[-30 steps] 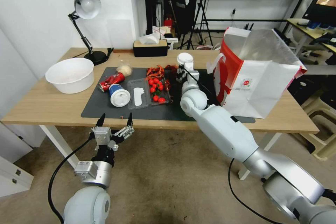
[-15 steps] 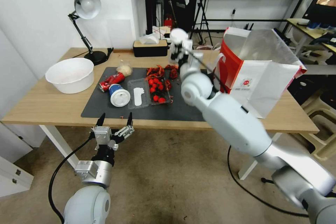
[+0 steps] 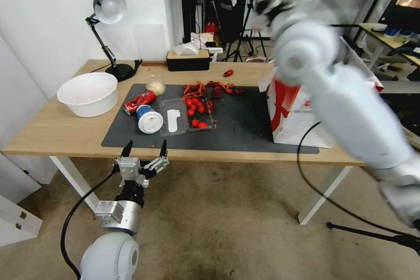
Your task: Pick up the trash from the table and place it into the takeout bag.
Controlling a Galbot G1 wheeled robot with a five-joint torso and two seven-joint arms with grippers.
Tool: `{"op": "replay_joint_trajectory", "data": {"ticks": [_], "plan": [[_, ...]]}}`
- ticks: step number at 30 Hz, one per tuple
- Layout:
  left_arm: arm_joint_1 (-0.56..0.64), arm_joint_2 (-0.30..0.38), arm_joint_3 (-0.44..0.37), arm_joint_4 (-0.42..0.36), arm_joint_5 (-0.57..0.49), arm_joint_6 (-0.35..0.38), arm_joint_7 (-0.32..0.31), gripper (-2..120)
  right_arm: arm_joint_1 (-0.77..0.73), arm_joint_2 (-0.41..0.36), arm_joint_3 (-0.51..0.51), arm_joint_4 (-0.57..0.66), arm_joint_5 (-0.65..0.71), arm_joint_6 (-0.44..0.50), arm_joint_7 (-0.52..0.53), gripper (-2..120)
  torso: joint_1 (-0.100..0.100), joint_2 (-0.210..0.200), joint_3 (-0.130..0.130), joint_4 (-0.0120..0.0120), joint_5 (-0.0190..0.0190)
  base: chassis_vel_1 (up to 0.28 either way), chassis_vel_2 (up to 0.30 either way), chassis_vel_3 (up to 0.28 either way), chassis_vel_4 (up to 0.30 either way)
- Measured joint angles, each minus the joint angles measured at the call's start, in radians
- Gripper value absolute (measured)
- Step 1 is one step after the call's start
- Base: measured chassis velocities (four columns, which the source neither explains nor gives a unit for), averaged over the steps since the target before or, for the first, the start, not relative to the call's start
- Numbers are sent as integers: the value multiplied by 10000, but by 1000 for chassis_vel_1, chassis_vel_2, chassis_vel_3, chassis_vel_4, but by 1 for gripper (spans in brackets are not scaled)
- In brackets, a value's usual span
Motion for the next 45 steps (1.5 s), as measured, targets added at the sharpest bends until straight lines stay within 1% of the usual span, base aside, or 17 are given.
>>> {"op": "replay_joint_trajectory", "data": {"ticks": [2,3,4,5,8,12,15,21,30,32,33,35,36,39,41,44,45], "plan": [[1,5,7,-13,9,-2,7,100,-54,-155,109,39,215,-54,136,0,0,0,-1,1,-3,0,0,0,0],[1,18,20,-35,28,-3,18,100,-152,-364,244,96,494,-133,321,0,-1,0,-1,-1,-3,0,0,0,0],[1,49,65,-85,75,-4,46,100,-487,-848,589,279,1081,-268,680,0,0,0,0,1,0,0,0,0,0],[1,49,65,-85,75,-4,46,100,-487,-848,589,279,1081,-268,680,0,0,0,0,1,0,0,0,0,0],[-5,95,182,-150,193,-5,117,100,-1200,-1753,1334,720,2631,-404,1479,0,-1,0,-1,-1,-4,0,0,0,0],[2,123,231,-181,234,-8,144,100,-1635,-2134,1669,784,3130,-420,1602,0,-1,0,-1,1,-4,0,0,0,0],[40,170,341,-281,277,-10,184,100,-2240,-2439,1939,721,3921,-402,1866,0,-1,0,0,1,-2,0,0,0,0],[104,185,430,-351,322,-10,207,100,-2434,-2286,1899,385,4344,-291,2161,0,-1,0,0,3,-8,0,0,0,0],[269,104,490,-356,429,-94,219,100,-1966,-1638,1418,-339,4573,-192,2483,0,0,0,0,3,-8,0,0,0,0],[268,102,466,-353,432,-94,220,100,-1822,-1373,1407,-532,4727,-145,2654,11,-1,0,0,2,-7,0,0,0,0],[268,102,466,-353,432,-94,220,100,-1822,-1373,1407,-532,4727,-145,2654,11,-1,0,0,2,-7,0,0,0,0],[265,100,437,-348,432,-91,221,100,-1735,-1211,1407,-676,4817,-110,2776,18,0,0,0,3,-7,0,0,0,0],[265,100,437,-348,432,-91,221,100,-1735,-1211,1407,-676,4817,-110,2776,18,0,0,0,3,-7,0,0,0,0],[265,91,413,-307,432,-82,221,100,-1656,-1082,1392,-895,4847,-94,2814,35,-1,0,0,1,-7,0,0,0,0],[259,85,412,-292,431,-81,221,100,-1655,-1047,1399,-929,4847,-94,2816,38,0,0,0,0,-7,0,0,0,0],[246,69,412,-269,433,-67,221,100,-1662,-981,1429,-971,4845,-92,2820,48,0,0,1,2,-7,0,0,0,0],[246,69,412,-269,433,-67,221,100,-1662,-981,1429,-971,4845,-92,2820,48,0,0,1,2,-7,0,0,0,0]]}}
